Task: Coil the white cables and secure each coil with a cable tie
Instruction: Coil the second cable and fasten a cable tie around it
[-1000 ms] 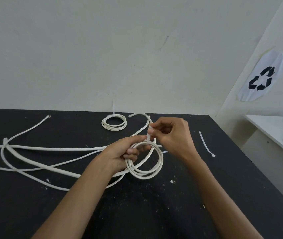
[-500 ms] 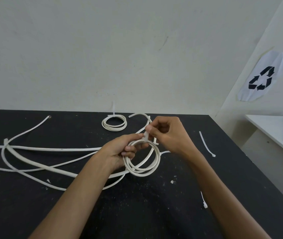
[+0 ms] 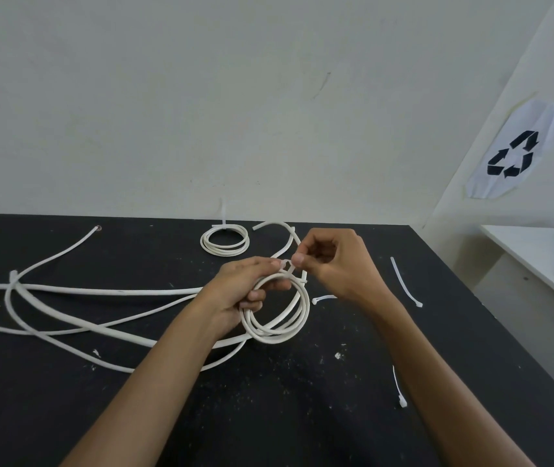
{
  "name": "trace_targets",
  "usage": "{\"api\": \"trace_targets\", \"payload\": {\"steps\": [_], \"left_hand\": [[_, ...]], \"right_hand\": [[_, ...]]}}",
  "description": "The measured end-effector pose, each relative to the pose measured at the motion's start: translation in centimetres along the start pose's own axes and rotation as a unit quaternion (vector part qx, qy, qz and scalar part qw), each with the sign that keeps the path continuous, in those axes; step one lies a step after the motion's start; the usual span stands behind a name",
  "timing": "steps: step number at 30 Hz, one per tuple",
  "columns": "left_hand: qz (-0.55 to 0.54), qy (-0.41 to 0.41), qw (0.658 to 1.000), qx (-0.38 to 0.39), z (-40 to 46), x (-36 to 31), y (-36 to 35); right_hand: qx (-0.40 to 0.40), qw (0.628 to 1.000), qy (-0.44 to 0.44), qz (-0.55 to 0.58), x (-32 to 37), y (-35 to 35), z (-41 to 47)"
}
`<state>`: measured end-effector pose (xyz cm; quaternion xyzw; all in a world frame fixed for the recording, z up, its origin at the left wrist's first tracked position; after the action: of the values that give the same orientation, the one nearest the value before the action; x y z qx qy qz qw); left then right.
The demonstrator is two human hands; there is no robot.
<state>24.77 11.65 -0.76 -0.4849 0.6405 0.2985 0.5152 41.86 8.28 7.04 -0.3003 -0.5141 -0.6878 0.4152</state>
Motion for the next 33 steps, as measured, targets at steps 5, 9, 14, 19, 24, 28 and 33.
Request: {"api": "trace_targets", "payload": {"steps": [5,9,14,19,24,28,33], "left_hand": [[0.071,-0.043,0.996,-0.032,-0.2,-0.4,0.2],[0.123,-0.07,0.988,-0.055,-0.6,-0.9,0.3],[0.163,-0.105,0.979,-0.066,-0.8,-1.3,0.2],[0.168,-0.141,0.973,-0.067,-0.9,-1.5,-0.2],[0.17,-0.172,0.969,-0.047,-1.0,-1.7,-0.7],[0.174,-0.198,0.964,-0.022,-1.3,-1.9,-1.0],[0.151,-0.238,0.959,-0.034,-1.8,-2.1,-1.5]], "right_hand": [[-0.012,0.999,0.039,-0.03,0.5,-0.2,0.0],[-0.01,0.998,0.044,-0.043,0.6,-0.3,-0.2],[-0.012,0.998,0.037,-0.053,0.6,-0.4,0.0],[-0.025,0.999,0.022,-0.011,1.3,-0.2,-0.3],[-0.049,0.999,0.015,0.001,1.6,0.0,-0.4],[-0.06,0.998,-0.002,0.016,1.4,0.1,-0.2],[-0.095,0.993,-0.027,0.071,0.9,0.4,0.2]]}}
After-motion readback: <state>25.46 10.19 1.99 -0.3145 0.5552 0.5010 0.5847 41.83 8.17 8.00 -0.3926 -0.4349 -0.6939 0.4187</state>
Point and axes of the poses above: each hand's wrist, its own z-axis towards the middle knuckle, its own y-axis out of the back of the hand, x = y × z, the point moved 5 cm from there along z, towards the middle knuckle, and after that the axes turned 10 degrees about z, right-handed, at the moved point
